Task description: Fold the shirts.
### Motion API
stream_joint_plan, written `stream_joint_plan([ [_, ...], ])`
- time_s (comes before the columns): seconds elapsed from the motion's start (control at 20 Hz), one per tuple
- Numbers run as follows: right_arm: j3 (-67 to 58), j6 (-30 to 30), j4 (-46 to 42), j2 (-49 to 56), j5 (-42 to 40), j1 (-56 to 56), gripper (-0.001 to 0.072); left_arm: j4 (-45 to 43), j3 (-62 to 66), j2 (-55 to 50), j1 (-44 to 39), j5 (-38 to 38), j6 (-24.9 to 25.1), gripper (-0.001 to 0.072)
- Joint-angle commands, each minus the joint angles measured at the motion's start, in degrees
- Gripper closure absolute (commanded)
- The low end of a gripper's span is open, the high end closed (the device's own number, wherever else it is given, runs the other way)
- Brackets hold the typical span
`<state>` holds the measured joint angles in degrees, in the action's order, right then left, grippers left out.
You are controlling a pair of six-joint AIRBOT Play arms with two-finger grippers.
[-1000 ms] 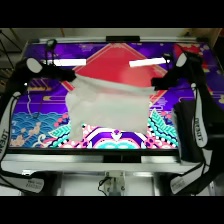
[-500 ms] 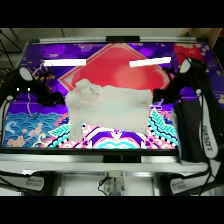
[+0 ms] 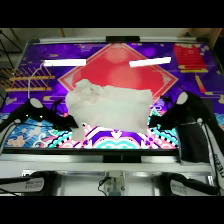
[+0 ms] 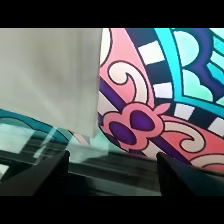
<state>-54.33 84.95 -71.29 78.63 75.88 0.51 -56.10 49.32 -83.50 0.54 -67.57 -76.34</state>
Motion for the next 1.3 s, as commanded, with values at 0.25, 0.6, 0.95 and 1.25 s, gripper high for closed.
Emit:
stream_joint_plan([
  [0.25, 4.3, -0.3, 15.3, 6.4, -9.0, -0.4, 0.0055, 1.8, -1.6, 0.7, -2.2, 3.0, 0.9, 0.0671],
  [0.6, 3.6, -1.1, 15.8, 7.8, -8.8, -5.8, 0.0646, -3.4, 4.8, 5.6, -0.4, 1.5, 0.4, 0.0673],
  [0.95, -24.9, -11.6, 4.7, -14.3, -3.7, 0.4, 0.0647, -28.4, 42.1, 23.3, 0.0, -5.2, -3.2, 0.0673],
  [1.25, -49.8, -12.3, 3.0, -30.4, -18.6, 4.1, 0.0647, -22.7, 71.8, 33.1, 0.0, 13.0, -10.5, 0.0672],
])
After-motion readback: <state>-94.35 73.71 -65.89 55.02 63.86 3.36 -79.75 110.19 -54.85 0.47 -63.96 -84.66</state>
